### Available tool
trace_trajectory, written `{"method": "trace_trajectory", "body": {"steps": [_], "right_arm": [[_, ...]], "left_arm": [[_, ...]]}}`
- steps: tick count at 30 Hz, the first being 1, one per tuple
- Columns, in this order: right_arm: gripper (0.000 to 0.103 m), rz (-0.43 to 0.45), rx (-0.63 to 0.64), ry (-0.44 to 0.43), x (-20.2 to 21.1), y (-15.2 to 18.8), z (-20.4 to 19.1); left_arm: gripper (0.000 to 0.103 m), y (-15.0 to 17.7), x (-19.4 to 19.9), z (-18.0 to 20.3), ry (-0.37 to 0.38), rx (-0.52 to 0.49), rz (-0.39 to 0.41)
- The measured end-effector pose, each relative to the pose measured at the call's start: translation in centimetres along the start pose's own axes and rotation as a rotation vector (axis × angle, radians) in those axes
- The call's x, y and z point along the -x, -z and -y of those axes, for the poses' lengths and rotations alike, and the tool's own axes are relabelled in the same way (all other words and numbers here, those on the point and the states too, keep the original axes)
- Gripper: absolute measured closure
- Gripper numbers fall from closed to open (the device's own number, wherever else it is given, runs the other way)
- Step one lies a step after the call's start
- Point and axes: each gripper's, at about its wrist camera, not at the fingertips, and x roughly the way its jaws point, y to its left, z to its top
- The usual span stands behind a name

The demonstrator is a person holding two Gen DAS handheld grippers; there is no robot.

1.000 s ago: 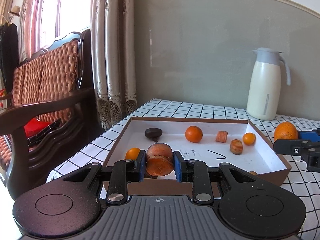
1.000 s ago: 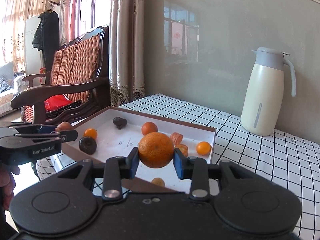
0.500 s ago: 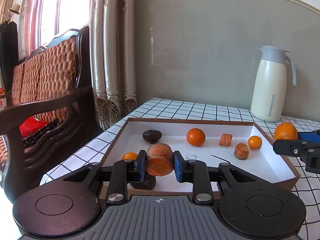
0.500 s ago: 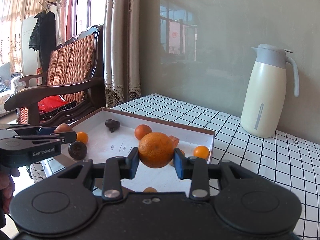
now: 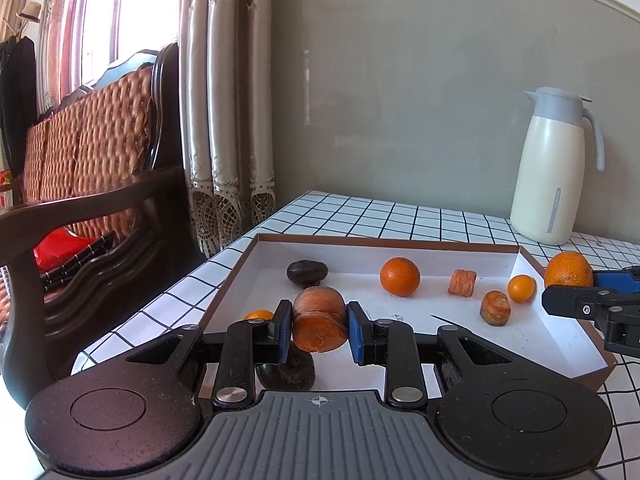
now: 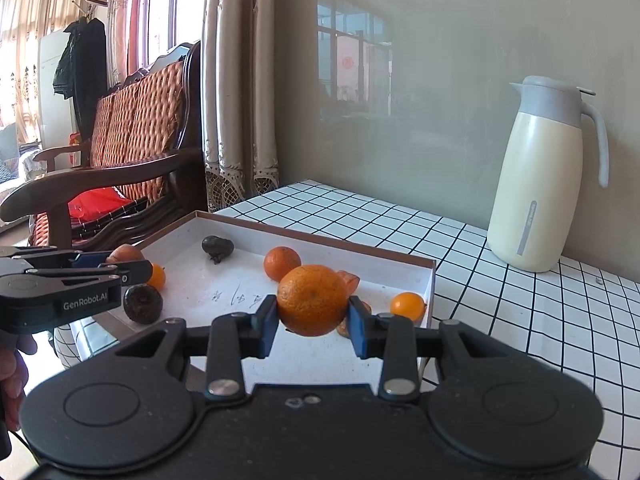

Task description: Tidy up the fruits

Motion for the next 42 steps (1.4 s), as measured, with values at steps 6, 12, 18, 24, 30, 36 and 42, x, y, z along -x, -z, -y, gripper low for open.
{"method": "trace_trajectory", "body": {"steps": [6,12,18,24,30,36,42], "right_arm": [[0.076,-0.008,-0.001,0.005,-0.8,-0.1,0.1],[0.075,-0.016,-0.005,0.013,-1.3,-0.1,0.3],[0.075,-0.021,-0.008,0.018,-1.9,-0.2,0.3],[0.075,-0.040,-0.007,0.020,-2.6,-0.1,0.4],[0.075,-0.058,-0.002,0.026,-3.7,0.0,0.4],[0.025,-0.016,0.035,0.086,-3.9,0.2,0.2],[0.006,0.092,0.005,0.141,-2.7,0.5,1.2]], "left_arm": [[0.074,-0.2,-0.9,0.1,0.002,-0.005,-0.010],[0.074,-0.2,-1.4,0.3,0.000,-0.010,-0.015],[0.074,-0.3,-2.2,0.3,-0.009,-0.018,-0.017],[0.074,-0.5,-2.8,0.2,-0.009,-0.013,-0.025],[0.074,-0.5,-3.2,0.5,-0.001,-0.022,-0.035],[0.053,-0.2,-3.6,0.8,-0.009,-0.038,-0.026],[0.000,-0.3,-2.3,0.4,-0.054,-0.019,0.074]]}}
